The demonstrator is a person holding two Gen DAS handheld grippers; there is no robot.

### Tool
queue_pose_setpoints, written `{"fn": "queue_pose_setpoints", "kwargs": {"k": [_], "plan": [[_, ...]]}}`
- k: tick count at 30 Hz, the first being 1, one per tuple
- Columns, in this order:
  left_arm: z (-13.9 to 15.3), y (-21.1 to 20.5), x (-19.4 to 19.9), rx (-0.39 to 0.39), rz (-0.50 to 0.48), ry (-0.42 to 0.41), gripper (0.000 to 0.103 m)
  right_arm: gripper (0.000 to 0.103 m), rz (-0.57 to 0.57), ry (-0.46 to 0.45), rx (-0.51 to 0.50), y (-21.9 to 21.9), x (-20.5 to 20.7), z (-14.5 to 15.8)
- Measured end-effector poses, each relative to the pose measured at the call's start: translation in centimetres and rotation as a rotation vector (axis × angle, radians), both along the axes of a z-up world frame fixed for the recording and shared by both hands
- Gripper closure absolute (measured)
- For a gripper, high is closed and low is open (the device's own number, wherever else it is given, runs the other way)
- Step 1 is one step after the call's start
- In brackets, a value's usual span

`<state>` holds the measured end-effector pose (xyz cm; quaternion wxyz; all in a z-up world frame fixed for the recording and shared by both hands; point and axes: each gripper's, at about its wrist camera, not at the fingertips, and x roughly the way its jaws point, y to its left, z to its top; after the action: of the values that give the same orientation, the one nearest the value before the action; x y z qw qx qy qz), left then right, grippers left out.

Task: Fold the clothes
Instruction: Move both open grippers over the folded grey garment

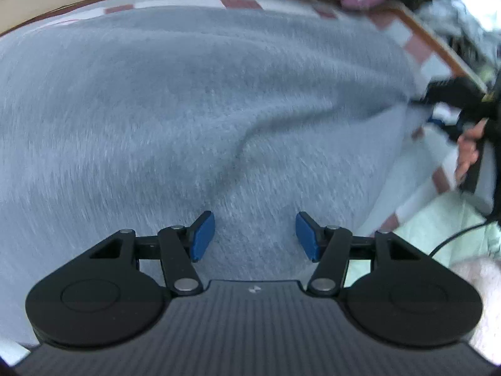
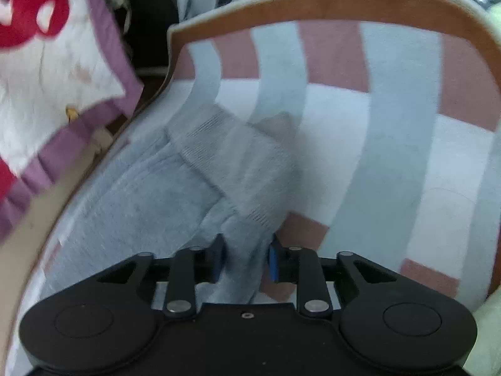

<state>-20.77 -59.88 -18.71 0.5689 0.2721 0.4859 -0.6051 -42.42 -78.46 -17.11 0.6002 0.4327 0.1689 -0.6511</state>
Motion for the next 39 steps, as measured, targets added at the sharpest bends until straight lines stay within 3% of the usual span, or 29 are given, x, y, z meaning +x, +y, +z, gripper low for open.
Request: {"fn": "queue_pose_setpoints", "kwargs": {"k": [3, 5, 7, 9, 11, 13, 15, 18, 20, 22, 24, 26, 27, 28, 30, 32, 36, 39], "plan": [[2.6, -1.4, 2.8, 0.035, -0.039, -0.072, 0.046, 0.053, -0.034, 0.067, -0.091, 1.4, -0.4, 1.9], [4.5, -1.0, 6.0, 0.063, -0.013, -0.055, 0.046, 0.05, -0.063, 0.111, -0.165, 2.6, -0.8, 3.4], [6.6, 1.2, 10.2, 0.175, 0.041, -0.073, 0.047, 0.05, -0.044, 0.126, -0.24, 3.9, -0.5, 4.7], [9.5, 4.8, 14.3, 0.198, 0.107, -0.1, 0.046, 0.05, 0.078, 0.078, -0.319, 5.3, 1.0, 5.7], [11.5, 8.6, 17.7, 0.225, 0.131, -0.224, 0.046, 0.05, 0.249, 0.008, -0.365, 6.3, 3.8, 6.1], [12.2, 11.8, 20.9, 0.256, 0.16, -0.337, 0.046, 0.051, 0.417, -0.056, -0.368, 7.4, 7.2, 6.0], [11.7, 15.0, 24.4, 0.251, 0.241, -0.347, 0.046, 0.051, 0.581, -0.055, -0.369, 9.1, 11.2, 5.8], [10.0, 19.3, 29.7, 0.204, 0.433, -0.338, 0.046, 0.051, 0.836, -0.051, -0.37, 12.5, 16.5, 5.5], [8.5, 23.4, 32.6, 0.105, 0.606, -0.322, 0.046, 0.051, 0.961, -0.097, -0.334, 15.2, 18.9, 5.1], [6.8, 28.8, 35.1, -0.044, 0.848, -0.297, 0.047, 0.051, 1.076, -0.142, -0.269, 17.4, 21.5, 4.4], [4.7, 32.9, 36.7, -0.068, 0.958, -0.276, 0.048, 0.051, 1.176, -0.13, -0.237, 19.9, 24.1, 3.9], [3.2, 35.2, 37.3, -0.085, 1.0, -0.255, 0.048, 0.052, 1.277, -0.11, -0.233, 22.7, 26.5, 3.8], [2.6, 36.3, 37.5, -0.095, 1.02, -0.239, 0.048, 0.059, 1.322, -0.11, -0.233, 23.9, 27.3, 3.8], [2.2, 37.1, 37.6, -0.113, 1.032, -0.22, 0.048, 0.073, 1.365, -0.118, -0.226, 25.0, 28.0, 3.9], [1.5, 38.5, 37.8, -0.151, 1.053, -0.18, 0.048, 0.082, 1.463, -0.16, -0.205, 27.6, 29.1, 4.1], [1.7, 38.4, 37.4, -0.194, 1.017, -0.184, 0.048, 0.082, 1.544, -0.177, -0.204, 30.2, 30.1, 4.1], [2.2, 38.2, 36.4, -0.28, 0.937, -0.199, 0.047, 0.078, 1.65, -0.077, -0.205, 33.8, 33.0, 2.8], [1.1, 37.1, 35.9, -0.232, 0.878, -0.186, 0.046, 0.076, 1.713, -0.033, -0.221, 36.1, 34.5, 2.1]]}}
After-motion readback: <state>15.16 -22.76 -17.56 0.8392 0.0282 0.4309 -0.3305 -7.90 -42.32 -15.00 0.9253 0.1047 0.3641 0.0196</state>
